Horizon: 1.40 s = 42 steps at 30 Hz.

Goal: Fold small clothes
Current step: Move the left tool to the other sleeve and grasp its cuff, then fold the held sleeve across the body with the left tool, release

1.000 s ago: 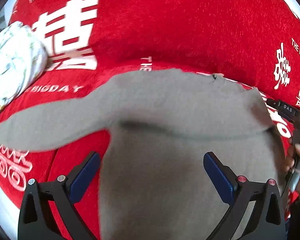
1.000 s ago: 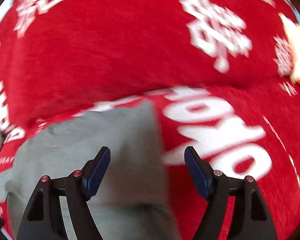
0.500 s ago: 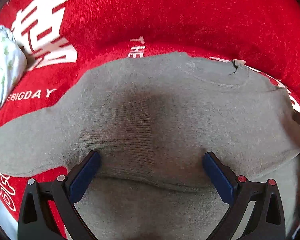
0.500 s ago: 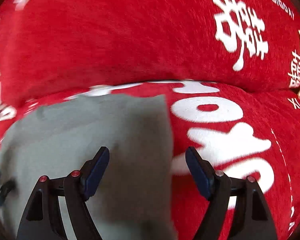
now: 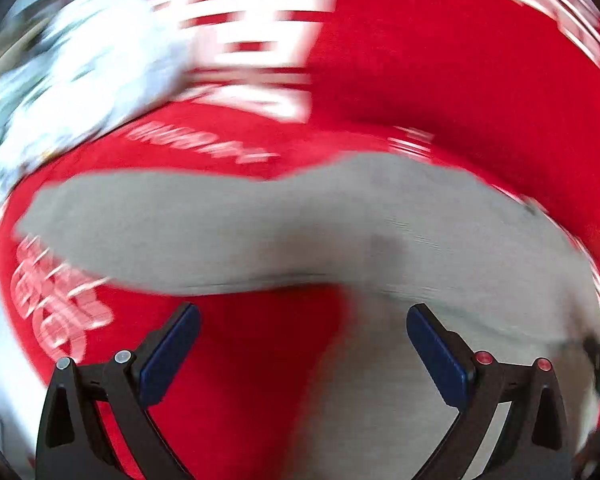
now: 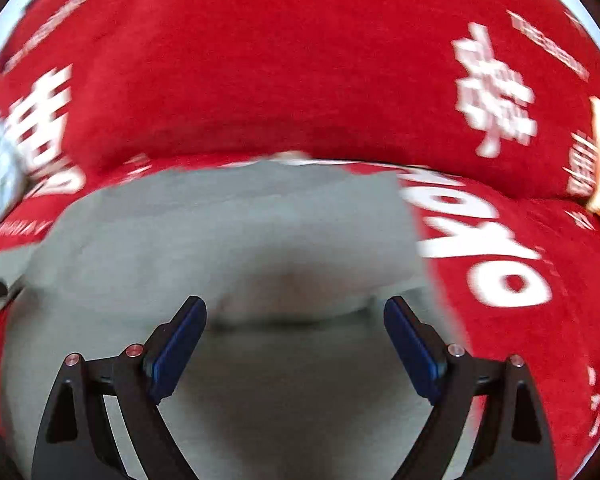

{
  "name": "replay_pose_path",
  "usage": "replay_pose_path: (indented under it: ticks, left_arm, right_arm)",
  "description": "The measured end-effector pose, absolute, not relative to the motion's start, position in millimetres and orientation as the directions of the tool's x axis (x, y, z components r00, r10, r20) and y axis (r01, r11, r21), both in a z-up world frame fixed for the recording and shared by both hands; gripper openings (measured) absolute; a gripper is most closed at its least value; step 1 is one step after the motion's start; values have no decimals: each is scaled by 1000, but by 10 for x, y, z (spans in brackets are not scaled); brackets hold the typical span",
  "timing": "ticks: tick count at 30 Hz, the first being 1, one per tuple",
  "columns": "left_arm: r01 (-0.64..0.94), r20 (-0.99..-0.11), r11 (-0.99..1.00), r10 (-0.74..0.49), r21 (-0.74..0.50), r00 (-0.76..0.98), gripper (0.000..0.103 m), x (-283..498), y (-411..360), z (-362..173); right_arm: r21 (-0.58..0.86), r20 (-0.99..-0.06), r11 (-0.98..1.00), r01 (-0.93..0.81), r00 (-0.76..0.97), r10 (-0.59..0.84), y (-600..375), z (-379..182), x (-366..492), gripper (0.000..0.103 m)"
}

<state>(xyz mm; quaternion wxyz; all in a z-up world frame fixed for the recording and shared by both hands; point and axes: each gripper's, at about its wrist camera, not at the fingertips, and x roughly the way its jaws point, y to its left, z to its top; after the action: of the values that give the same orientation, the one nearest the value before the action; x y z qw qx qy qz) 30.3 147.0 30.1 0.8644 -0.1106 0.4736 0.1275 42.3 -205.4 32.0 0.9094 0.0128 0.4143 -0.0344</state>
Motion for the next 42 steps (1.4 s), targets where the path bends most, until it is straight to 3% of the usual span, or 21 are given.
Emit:
replay_pose_path:
  ticks: [3, 6, 9, 18, 20, 21, 22, 25, 32, 42]
  left_arm:
    - [-522, -850, 850, 225, -67, 476, 103, 134, 2241, 237]
    - [-678, -869, 734, 309, -39, 385, 103, 18, 2990, 100]
    - [-782, -905, 618, 279, -87, 321, 103, 1, 3644, -136]
    - [-768, -917, 637, 260, -73, 304, 102, 601, 3906, -116]
    - [-778, -899, 623, 294, -77, 325, 72, 561, 3913, -35]
    - [-772, -891, 628, 293, -93, 346, 33, 556, 3894, 12]
    - [-754, -889, 638, 240, -159, 391, 10, 547, 3915, 35]
    - [-753, -890, 616, 181, -229, 419, 10, 454, 3977, 37]
    - [-731, -873, 671, 279, -120, 400, 10, 553, 3725, 318]
    - [-580, -881, 806, 182, -121, 437, 10, 986, 2857, 688]
  right_arm:
    - [-52, -797, 999, -12, 603, -34, -1665, 45, 461, 93]
    - [-127, -776, 992, -15, 624, -90, -1620, 55, 470, 94]
    - [-109, -785, 994, -18, 615, -75, -1609, 27, 426, 95]
    - [-93, -792, 996, 2, 605, -75, -1626, 124, 435, 98]
    - [-91, -792, 996, 3, 606, -74, -1630, 119, 437, 98]
    - [-91, -792, 996, 3, 606, -74, -1630, 116, 437, 98]
    - [-92, -791, 996, 4, 607, -75, -1628, 113, 437, 98]
    - [-90, -791, 996, 5, 607, -75, -1629, 103, 443, 98]
    - [-72, -795, 997, 1, 603, -59, -1653, 105, 433, 98]
    - [-48, -800, 999, 2, 599, -39, -1680, 95, 443, 98]
